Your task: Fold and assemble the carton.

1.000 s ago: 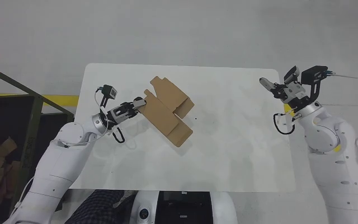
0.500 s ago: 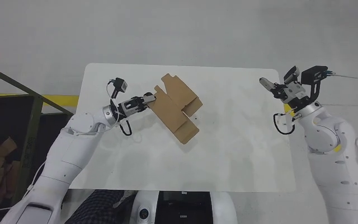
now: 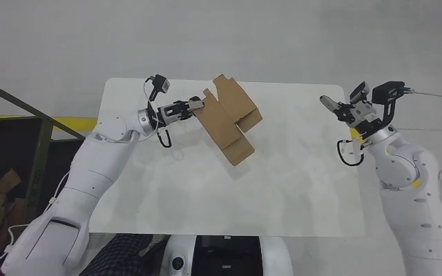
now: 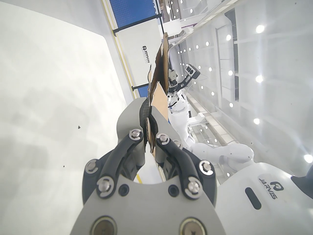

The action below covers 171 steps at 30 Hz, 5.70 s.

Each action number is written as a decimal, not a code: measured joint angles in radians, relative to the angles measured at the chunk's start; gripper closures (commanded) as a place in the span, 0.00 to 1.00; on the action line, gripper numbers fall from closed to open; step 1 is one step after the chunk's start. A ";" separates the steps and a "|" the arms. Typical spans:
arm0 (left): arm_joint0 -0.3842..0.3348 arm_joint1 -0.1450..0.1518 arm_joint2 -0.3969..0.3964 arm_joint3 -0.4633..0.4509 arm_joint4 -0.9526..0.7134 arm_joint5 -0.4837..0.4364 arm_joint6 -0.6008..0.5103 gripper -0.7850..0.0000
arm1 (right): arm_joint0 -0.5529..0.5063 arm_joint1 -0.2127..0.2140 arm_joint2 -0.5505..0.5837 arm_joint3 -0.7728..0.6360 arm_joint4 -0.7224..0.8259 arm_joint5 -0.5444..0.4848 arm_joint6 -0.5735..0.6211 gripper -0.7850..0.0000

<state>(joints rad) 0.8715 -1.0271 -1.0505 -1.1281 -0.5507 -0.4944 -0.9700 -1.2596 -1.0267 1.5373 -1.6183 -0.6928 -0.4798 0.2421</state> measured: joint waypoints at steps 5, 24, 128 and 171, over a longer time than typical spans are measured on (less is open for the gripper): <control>-0.007 -0.011 0.013 0.028 0.012 -0.026 0.016 1.00 | -0.011 -0.005 -0.023 -0.030 0.266 -0.016 0.123 0.00; 0.052 -0.021 0.000 0.033 0.065 -0.013 0.071 1.00 | -0.105 -0.017 -0.172 -0.216 0.889 0.126 0.456 0.00; 0.138 -0.092 -0.029 -0.042 0.083 0.011 0.134 1.00 | -0.027 -0.130 -0.412 -0.052 1.284 0.143 0.424 0.00; 0.130 -0.119 -0.056 -0.039 0.062 0.004 0.140 1.00 | -0.024 -0.175 -0.574 -0.098 1.216 0.198 0.474 0.00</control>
<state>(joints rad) 1.0012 -1.1466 -1.1064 -1.1666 -0.4883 -0.4905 -0.8303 -1.2840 -1.2016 0.9628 -1.7165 0.5237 -0.2819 0.7164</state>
